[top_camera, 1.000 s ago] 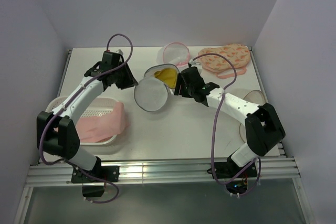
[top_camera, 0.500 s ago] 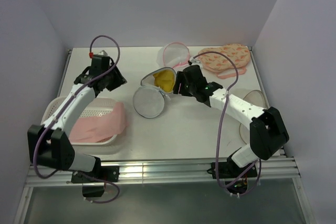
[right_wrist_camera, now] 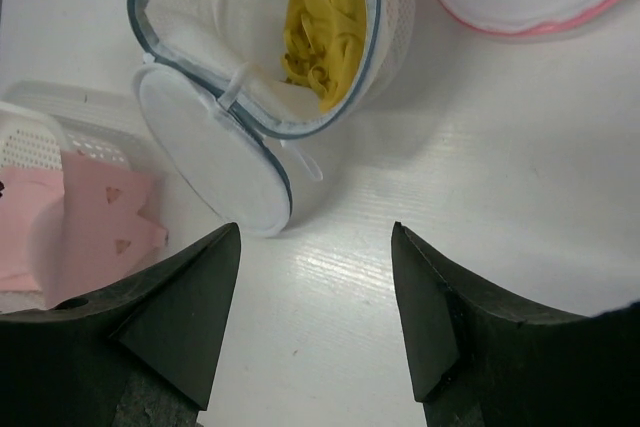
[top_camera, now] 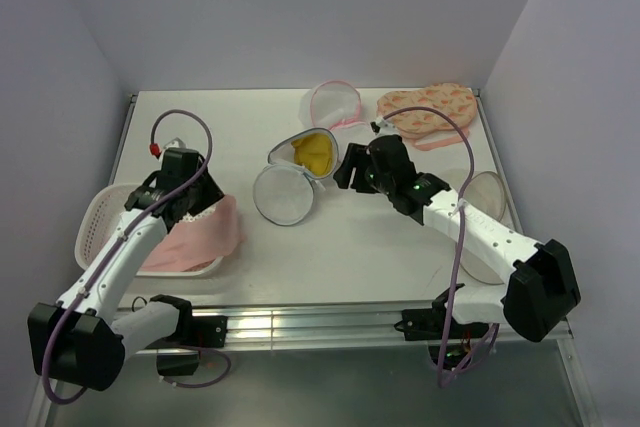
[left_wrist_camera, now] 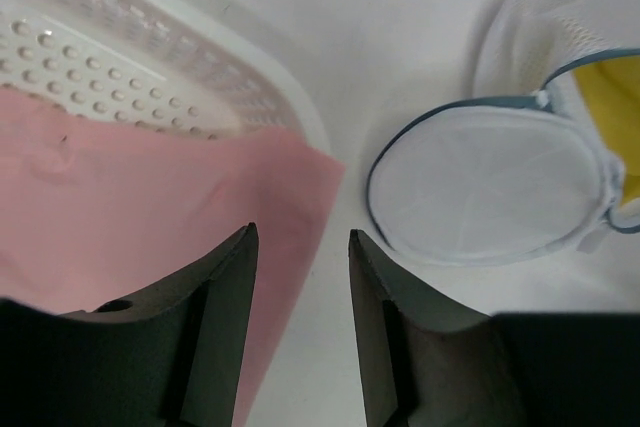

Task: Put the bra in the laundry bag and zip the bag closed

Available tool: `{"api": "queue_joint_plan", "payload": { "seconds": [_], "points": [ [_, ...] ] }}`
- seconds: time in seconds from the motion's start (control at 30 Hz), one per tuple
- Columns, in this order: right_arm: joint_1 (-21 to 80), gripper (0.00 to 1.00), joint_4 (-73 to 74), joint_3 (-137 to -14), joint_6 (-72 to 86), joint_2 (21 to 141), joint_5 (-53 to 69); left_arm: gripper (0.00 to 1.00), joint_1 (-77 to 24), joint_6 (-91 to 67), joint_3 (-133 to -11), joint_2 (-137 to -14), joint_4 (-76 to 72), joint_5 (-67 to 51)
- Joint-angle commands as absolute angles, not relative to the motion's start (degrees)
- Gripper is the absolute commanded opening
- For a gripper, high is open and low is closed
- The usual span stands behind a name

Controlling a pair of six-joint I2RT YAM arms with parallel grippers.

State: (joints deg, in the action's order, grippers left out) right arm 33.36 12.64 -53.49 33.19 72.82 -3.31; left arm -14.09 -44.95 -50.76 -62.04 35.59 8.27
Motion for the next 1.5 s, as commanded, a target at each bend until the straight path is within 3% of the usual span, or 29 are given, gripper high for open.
{"api": "queue_joint_plan", "payload": {
  "seconds": [0.0,0.37,0.53,1.47],
  "points": [
    [33.5,0.69,10.2,-51.9,33.4,70.7,-1.8,0.47,-15.7,-46.4,-49.3,-59.8,37.3,9.5],
    [33.6,0.69,9.8,-48.5,33.4,67.4,-0.4,0.46,-27.9,-48.3,-52.0,-61.2,44.8,20.7],
    [33.6,0.68,10.2,-48.1,33.3,66.2,-0.5,0.42,-32.1,-48.9,-54.7,-65.3,49.0,24.7],
    [33.5,0.67,9.6,-46.8,33.4,66.0,-1.1,0.31,-33.6,-46.2,-54.1,-71.3,47.3,25.0]
  ]
}}
